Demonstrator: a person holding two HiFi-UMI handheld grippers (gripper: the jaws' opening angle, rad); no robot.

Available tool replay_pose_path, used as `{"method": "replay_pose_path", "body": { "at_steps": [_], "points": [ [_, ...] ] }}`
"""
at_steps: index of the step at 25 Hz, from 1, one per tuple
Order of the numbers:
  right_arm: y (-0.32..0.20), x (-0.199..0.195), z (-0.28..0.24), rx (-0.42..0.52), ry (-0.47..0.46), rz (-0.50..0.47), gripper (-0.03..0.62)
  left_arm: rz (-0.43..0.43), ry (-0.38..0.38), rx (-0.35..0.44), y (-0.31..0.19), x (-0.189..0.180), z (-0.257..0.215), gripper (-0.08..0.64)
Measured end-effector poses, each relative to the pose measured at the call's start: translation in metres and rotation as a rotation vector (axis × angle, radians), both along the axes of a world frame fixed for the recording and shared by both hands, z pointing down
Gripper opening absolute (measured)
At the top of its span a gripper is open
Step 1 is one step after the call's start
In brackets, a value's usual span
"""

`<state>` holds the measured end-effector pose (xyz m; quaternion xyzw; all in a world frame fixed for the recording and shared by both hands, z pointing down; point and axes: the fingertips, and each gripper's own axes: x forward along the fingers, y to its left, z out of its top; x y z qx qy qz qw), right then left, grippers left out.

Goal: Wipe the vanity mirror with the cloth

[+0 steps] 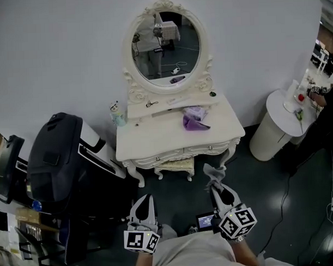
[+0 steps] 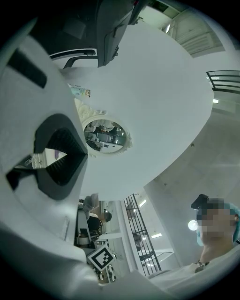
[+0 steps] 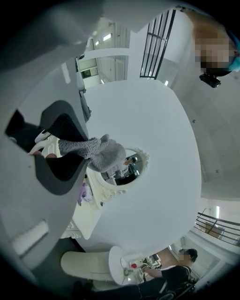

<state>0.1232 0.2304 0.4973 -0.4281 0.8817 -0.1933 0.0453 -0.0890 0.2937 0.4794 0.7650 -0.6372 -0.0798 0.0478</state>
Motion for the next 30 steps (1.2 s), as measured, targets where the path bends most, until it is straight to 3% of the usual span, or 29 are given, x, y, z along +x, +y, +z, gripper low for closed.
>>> {"method": "replay_pose_path", "body": {
  "at_steps": [10,21,30],
  "points": [
    [-0.083,-0.010,0.017,-0.031,0.014,0.060,0.072,0.015,0.011,0.000,-0.094,-0.022,0.015,0.000],
    [-0.232,-0.054,-0.028,0.027,0.028,0.174,0.072,0.149,0.001,0.033,-0.264,-0.064,-0.018,0.000],
    [-0.299,-0.080,-0.013,-0.018,0.013,0.250,0.072,0.185,-0.010,0.039,-0.344,-0.100,-0.028,0.000]
  ]
}}
